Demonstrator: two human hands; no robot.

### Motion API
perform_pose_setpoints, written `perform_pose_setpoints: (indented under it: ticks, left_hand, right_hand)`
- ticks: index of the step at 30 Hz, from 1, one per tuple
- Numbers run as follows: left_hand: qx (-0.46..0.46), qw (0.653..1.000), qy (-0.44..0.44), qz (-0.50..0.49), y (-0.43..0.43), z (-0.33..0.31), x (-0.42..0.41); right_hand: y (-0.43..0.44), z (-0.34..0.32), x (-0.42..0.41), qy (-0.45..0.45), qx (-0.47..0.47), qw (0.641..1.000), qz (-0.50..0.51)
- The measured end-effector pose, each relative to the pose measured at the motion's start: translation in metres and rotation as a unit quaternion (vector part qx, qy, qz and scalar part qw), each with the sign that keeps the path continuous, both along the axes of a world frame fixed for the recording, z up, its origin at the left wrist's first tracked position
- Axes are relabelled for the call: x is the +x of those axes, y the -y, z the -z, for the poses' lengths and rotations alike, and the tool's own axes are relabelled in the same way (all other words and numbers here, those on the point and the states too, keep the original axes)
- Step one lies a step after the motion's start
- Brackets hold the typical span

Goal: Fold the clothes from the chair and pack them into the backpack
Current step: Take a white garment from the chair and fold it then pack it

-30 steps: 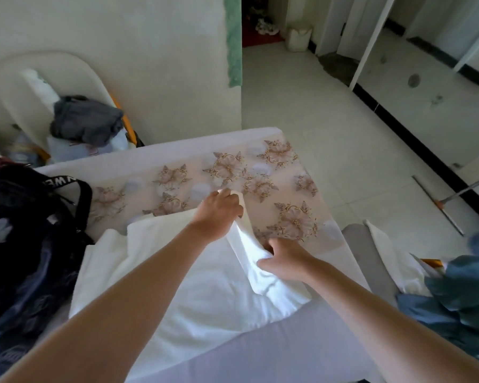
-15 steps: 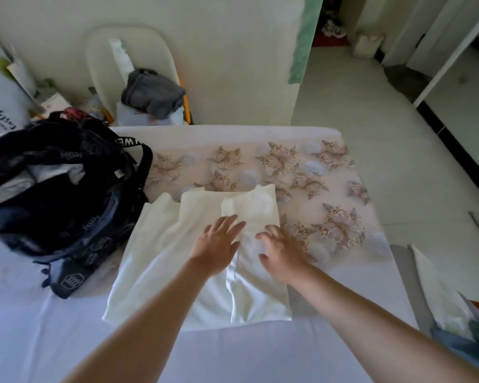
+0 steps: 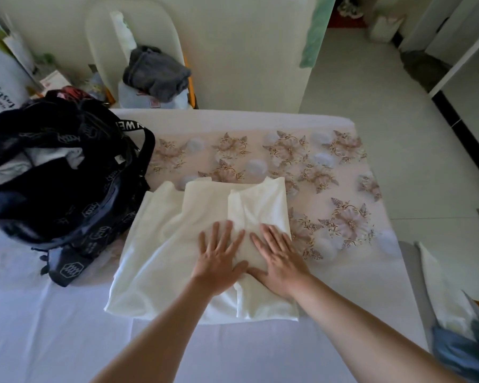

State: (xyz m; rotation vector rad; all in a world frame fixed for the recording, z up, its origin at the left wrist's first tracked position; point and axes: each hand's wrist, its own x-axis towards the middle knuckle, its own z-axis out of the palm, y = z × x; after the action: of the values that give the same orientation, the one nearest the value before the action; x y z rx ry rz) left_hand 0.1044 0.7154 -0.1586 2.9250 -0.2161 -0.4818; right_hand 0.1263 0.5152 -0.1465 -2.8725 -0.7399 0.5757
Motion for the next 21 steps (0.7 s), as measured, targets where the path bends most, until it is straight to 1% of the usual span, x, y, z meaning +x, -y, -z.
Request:
perform_pose_setpoints:
  ticks: [3, 5, 8, 11, 14, 16, 19, 21]
  left_hand:
    - [0.003, 1.0, -0.002, 0.012, 0.032, -0.006, 0.005]
    - [-0.009, 1.0, -0.008, 0.021, 0.058, -0.011, 0.008]
    - [-0.025, 0.997, -0.022, 0.065, 0.089, -0.014, 0.009]
    - [-0.047, 0.995, -0.018, 0.081, 0.099, -0.018, 0.004]
    - [-0.1, 0.994, -0.009, 0.044, 0.089, -0.028, -0.003]
    - [-0.123, 0.992, 0.023, 0.005, 0.071, -0.035, -0.011]
    - [-0.144, 0.982, 0.087, -0.082, 0.031, -0.043, -0.031]
    - [-0.153, 0.97, 0.112, -0.152, 0.003, -0.048, -0.048]
  right_hand:
    - [0.032, -0.004, 0.006, -0.01, -0.008, 1.0, 0.011]
    - [0.058, -0.01, 0.009, -0.016, -0.037, 0.999, 0.022]
    - [0.097, -0.021, 0.007, -0.042, -0.077, 0.996, 0.033]
    - [0.11, -0.033, 0.003, -0.055, -0.069, 0.995, 0.051]
    - [0.096, -0.045, 0.005, -0.033, -0.052, 0.996, 0.065]
    - [0.077, -0.05, 0.005, -0.011, -0.027, 0.998, 0.06]
    - [0.037, -0.053, -0.003, 0.02, 0.023, 0.999, 0.028]
    - [0.006, -0.056, -0.011, 0.004, 0.054, 0.999, 0.004]
